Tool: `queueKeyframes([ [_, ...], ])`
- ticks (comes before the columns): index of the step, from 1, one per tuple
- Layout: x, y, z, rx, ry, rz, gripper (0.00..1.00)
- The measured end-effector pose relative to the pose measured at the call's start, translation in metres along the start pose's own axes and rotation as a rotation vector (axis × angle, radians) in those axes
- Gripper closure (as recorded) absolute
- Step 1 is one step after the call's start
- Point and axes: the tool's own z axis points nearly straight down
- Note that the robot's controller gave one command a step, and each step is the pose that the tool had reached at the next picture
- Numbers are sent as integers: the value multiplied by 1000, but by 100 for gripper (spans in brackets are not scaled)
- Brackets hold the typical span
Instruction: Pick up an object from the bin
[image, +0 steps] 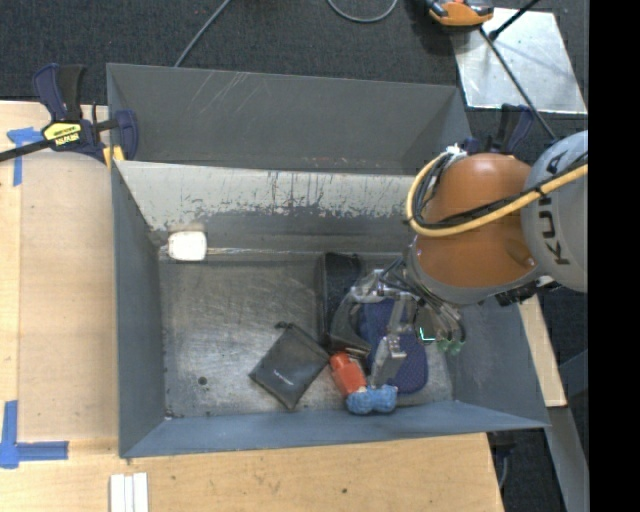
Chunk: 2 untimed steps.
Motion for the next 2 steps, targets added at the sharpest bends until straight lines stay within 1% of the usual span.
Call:
queueKeyframes([
  [1,4,11,42,2,-36,-150,0],
  [2,-11,-2,28,5,-9,-1211,0],
])
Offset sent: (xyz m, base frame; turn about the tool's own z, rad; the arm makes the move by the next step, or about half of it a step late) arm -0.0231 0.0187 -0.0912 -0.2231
